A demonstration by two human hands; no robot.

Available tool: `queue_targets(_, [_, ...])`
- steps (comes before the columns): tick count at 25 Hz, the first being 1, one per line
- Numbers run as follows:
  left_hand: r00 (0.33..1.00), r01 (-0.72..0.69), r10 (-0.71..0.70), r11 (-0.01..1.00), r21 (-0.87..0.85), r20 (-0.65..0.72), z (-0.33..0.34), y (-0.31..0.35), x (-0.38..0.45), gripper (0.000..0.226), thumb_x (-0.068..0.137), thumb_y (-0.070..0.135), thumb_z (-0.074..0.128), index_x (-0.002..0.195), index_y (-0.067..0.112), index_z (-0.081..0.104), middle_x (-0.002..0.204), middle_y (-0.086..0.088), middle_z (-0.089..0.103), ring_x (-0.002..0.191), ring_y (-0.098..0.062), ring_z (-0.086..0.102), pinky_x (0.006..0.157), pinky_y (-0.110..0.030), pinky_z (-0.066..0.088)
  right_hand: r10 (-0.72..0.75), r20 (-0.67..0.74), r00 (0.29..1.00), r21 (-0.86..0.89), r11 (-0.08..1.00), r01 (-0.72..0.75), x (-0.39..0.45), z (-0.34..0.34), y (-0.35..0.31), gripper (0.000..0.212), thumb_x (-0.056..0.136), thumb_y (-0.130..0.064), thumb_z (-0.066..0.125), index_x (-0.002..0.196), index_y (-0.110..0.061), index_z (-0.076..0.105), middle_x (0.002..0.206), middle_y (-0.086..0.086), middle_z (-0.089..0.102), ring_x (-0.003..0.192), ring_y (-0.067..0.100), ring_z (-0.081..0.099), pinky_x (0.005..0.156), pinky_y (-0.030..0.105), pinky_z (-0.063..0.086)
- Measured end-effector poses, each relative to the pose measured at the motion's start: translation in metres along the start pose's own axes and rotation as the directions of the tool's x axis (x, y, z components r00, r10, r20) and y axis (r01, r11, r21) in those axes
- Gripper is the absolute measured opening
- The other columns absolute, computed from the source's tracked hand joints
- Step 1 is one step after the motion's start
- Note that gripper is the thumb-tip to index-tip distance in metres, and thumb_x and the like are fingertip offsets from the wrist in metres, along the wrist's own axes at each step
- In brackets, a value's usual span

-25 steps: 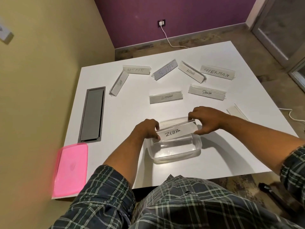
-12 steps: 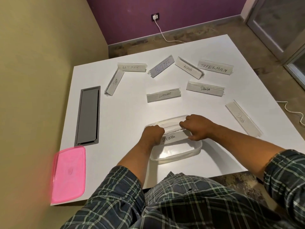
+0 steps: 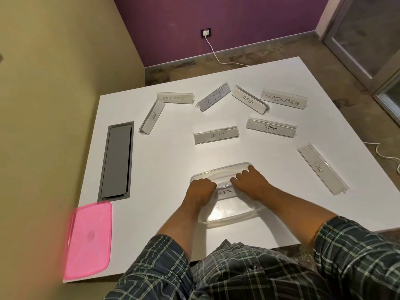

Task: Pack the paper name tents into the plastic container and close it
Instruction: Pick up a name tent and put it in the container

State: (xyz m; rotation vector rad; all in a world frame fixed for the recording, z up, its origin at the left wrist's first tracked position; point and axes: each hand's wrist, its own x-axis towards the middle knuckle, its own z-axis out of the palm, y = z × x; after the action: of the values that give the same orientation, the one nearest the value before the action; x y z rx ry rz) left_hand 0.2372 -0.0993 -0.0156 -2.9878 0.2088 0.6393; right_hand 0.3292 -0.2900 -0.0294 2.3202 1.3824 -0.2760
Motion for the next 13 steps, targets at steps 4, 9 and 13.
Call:
queue_targets(4, [0.998, 0.011, -0.012, 1.000, -0.016, -0.064, 0.007, 0.001, -0.003, 0.021, 0.094, 0.010, 0.047, 0.109, 0.011, 0.062, 0.109, -0.011, 0.064, 0.101, -0.033, 0.061, 0.068, -0.037, 0.034, -0.014, -0.060, 0.998, -0.032, 0.999, 0.012, 0.001, 0.007, -0.001, 0.036, 0.088, -0.004, 0.055, 0.123, -0.010, 0.052, 0.110, 0.010, 0.066, 0.099, 0.033, 0.064, 0.095, 0.045, 0.039])
queue_targets(9, [0.996, 0.030, -0.032, 0.999, -0.022, -0.085, 0.006, 0.002, -0.005, 0.022, 0.092, 0.008, 0.046, 0.108, 0.012, 0.061, 0.109, -0.010, 0.061, 0.102, -0.033, 0.059, 0.077, -0.040, 0.038, -0.068, -0.108, 0.992, -0.126, 0.991, 0.054, 0.002, 0.013, 0.000, 0.035, 0.086, -0.002, 0.055, 0.121, -0.009, 0.055, 0.103, 0.007, 0.069, 0.092, 0.032, 0.066, 0.093, 0.044, 0.045])
queue_targets(13, [0.993, 0.069, -0.073, 0.997, -0.048, -0.088, 0.004, 0.004, -0.004, 0.023, 0.089, 0.004, 0.047, 0.105, 0.011, 0.062, 0.107, -0.010, 0.061, 0.100, -0.034, 0.059, 0.082, -0.041, 0.040, -0.069, -0.070, 0.995, -0.122, 0.991, 0.060, 0.004, 0.010, -0.001, 0.034, 0.087, -0.001, 0.053, 0.121, -0.005, 0.053, 0.107, 0.011, 0.068, 0.098, 0.034, 0.064, 0.094, 0.045, 0.043])
